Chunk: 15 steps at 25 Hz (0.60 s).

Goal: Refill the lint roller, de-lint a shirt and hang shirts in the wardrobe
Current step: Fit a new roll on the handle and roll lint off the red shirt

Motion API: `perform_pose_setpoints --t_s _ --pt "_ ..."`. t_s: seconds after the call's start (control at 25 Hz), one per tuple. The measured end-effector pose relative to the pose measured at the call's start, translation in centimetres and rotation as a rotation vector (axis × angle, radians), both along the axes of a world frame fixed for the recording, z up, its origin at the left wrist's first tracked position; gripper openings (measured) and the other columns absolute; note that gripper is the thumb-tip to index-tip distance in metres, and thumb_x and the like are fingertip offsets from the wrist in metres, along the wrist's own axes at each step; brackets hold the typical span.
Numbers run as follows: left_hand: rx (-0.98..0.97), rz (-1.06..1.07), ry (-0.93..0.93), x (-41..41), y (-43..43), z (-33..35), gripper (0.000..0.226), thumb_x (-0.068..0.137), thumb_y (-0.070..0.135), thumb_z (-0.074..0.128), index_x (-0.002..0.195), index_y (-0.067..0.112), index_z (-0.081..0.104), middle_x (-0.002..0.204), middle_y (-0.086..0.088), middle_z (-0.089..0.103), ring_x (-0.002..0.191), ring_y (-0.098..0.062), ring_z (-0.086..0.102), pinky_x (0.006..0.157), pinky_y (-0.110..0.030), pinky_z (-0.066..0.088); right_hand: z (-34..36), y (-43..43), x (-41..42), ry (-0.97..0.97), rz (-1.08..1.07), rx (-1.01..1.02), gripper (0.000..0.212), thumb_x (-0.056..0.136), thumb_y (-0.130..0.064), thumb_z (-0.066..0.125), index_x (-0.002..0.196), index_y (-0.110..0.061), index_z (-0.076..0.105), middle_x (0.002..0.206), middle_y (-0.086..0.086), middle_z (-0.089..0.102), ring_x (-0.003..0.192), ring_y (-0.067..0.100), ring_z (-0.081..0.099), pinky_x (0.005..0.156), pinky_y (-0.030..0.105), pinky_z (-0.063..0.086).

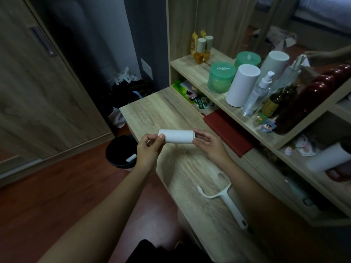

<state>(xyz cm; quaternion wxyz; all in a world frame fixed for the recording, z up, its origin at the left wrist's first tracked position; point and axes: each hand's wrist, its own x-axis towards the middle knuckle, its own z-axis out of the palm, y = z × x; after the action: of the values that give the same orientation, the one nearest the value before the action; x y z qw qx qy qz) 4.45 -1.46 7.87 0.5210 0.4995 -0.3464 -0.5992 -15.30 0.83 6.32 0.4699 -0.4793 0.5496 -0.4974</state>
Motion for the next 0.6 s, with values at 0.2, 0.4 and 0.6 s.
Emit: perform_pose_setpoints --t_s 0.2,0.4,0.6 --pt "-0.007 0.017 0.028 -1.1 0.7 0.3 0.017 0.089 0.006 0.062 0.076 0.012 0.053 0.085 -0.009 0.064 0.084 -0.016 0.063 0.084 -0.027 0.051 -0.3 1.1 0.1 0.06 -0.061 0.003 0.04 0.088 -0.009 0.061 0.127 -0.006 0.055 0.126 0.004 0.055 0.108 0.001 0.054 0.083 0.003 0.042" --pt "-0.016 0.019 0.002 -2.8 1.4 0.4 0.019 0.088 0.006 0.064 0.074 0.013 0.054 0.083 -0.007 0.064 0.08 -0.015 0.061 0.079 -0.027 0.05 -0.4 2.4 0.2 0.104 -0.155 -0.006 0.039 0.093 -0.01 0.053 0.132 -0.005 0.049 0.124 0.005 0.053 0.109 -0.002 0.048 0.085 -0.001 0.037" --pt "-0.007 0.024 0.033 -3.5 1.8 0.7 0.021 0.089 0.006 0.063 0.073 0.015 0.053 0.086 -0.008 0.063 0.083 -0.017 0.061 0.081 -0.029 0.05 0.5 3.1 0.3 0.137 -0.235 -0.036 0.036 0.092 -0.008 0.054 0.127 -0.001 0.053 0.119 0.001 0.056 0.109 0.005 0.051 0.082 -0.002 0.037"
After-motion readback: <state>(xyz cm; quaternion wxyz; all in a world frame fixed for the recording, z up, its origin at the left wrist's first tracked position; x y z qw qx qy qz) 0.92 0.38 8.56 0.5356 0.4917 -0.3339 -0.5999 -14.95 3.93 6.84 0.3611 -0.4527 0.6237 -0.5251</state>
